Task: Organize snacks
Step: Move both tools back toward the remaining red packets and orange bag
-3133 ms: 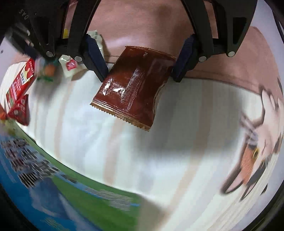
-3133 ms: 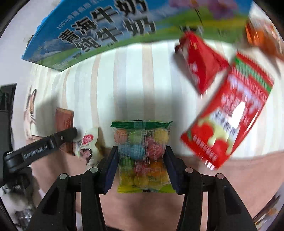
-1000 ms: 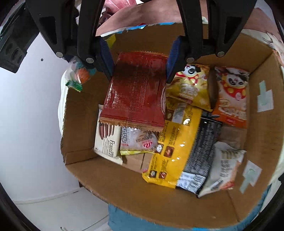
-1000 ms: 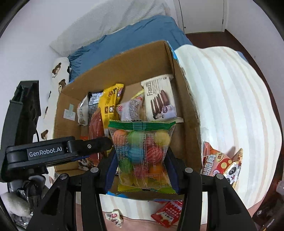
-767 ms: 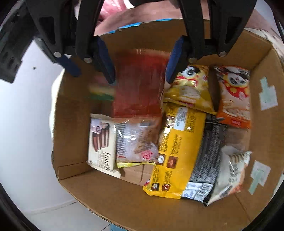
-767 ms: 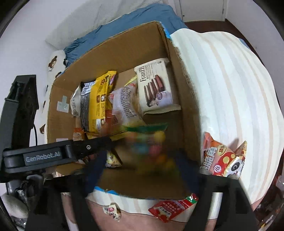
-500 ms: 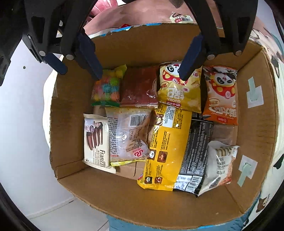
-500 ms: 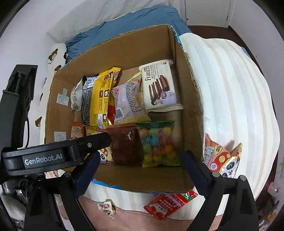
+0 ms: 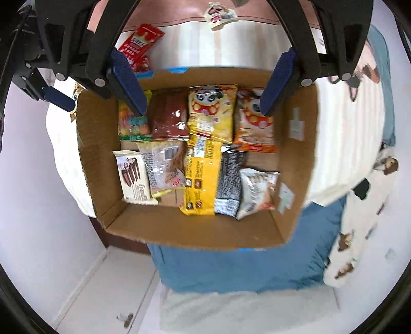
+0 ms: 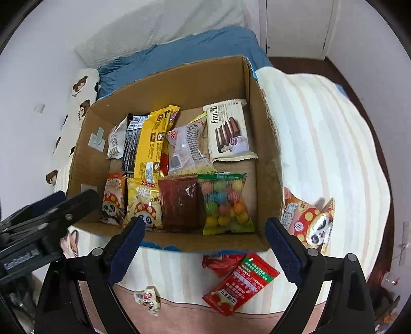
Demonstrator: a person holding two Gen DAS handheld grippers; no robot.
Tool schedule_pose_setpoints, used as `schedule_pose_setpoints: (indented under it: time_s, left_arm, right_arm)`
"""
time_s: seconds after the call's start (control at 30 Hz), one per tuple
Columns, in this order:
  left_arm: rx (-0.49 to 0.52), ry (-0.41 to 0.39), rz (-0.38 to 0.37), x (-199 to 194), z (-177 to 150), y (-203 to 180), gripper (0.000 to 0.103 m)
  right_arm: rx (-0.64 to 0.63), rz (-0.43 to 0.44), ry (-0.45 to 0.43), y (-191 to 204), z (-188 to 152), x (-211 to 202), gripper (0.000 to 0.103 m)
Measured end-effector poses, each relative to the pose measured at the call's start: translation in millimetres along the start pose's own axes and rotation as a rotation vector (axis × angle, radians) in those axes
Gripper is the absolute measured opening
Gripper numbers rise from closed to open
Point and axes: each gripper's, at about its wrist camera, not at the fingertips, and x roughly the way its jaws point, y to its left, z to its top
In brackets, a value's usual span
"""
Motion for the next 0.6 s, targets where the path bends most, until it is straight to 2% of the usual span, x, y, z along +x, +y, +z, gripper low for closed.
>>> schedule_pose_setpoints:
  time_s: [0.17,0.33,0.6]
  left_arm:
    - [-0.002,-0.09,0.025,-26.2,-25.1,7.4,0.09]
    - [0.023,-0.193,0.081,-54.6,-55.0,7.6,0.09]
    - [0.022,-0.264,0.081,-92.2,-84.0,13.8,0.09]
  right_arm:
    - [-0.042,-0.033,-0.072,10.0,-19.4,-22.2,0.096]
    - [-0.084,-0.063,-0.155,24.3,-41.4,-50.1,0.096]
    - [-0.098,-0.047,-0.247,38.7,-72.0,-94.3,0.096]
